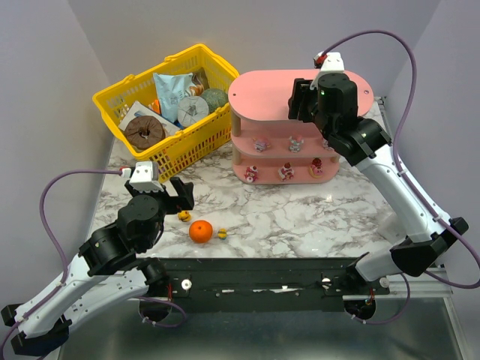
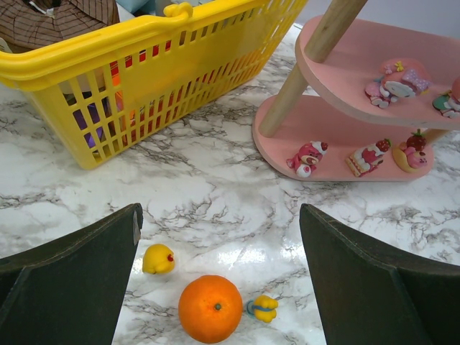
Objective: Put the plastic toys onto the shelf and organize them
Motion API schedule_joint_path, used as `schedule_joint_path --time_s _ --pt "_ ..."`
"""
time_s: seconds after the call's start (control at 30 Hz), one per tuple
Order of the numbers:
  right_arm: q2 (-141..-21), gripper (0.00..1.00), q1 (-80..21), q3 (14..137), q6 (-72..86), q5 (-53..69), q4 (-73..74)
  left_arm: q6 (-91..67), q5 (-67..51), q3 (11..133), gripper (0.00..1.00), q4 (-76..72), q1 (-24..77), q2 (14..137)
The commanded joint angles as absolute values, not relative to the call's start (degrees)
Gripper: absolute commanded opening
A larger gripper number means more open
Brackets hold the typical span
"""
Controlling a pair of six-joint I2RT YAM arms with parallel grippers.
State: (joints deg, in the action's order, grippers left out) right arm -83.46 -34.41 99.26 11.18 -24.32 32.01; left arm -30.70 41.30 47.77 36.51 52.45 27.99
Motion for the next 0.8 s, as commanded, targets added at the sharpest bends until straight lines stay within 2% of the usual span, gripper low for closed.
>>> schedule_joint_path --time_s 0.0,0.23,0.33,0.47,0.67,0.77 --pt "-82.3 0.7 -34.2 98.9 12.0 -25.5 31.0 -30.9 41.7 47.6 0.99 36.9 52.0 27.8" --pt "-81.7 0.73 -34.0 99.7 11.6 -26.5 30.4 -30.9 41.7 47.6 0.99 36.9 52.0 27.5" --pt "-80.9 0.79 -34.1 99.5 11.2 -25.2 29.9 -30.9 41.7 47.7 0.99 36.9 52.0 27.4" --pt "-76.1 0.93 -34.0 94.3 9.6 -21.6 25.1 -30.9 41.7 47.8 0.99 36.7 52.1 27.2" --pt "-68.3 0.99 -34.0 89.5 9.2 -16.4 24.6 -30.4 41.0 47.5 0.99 36.3 52.0 26.7" --pt "-64.5 1.0 -34.0 86.6 9.8 -12.9 26.0 -29.7 39.8 46.9 0.99 35.7 52.0 26.0"
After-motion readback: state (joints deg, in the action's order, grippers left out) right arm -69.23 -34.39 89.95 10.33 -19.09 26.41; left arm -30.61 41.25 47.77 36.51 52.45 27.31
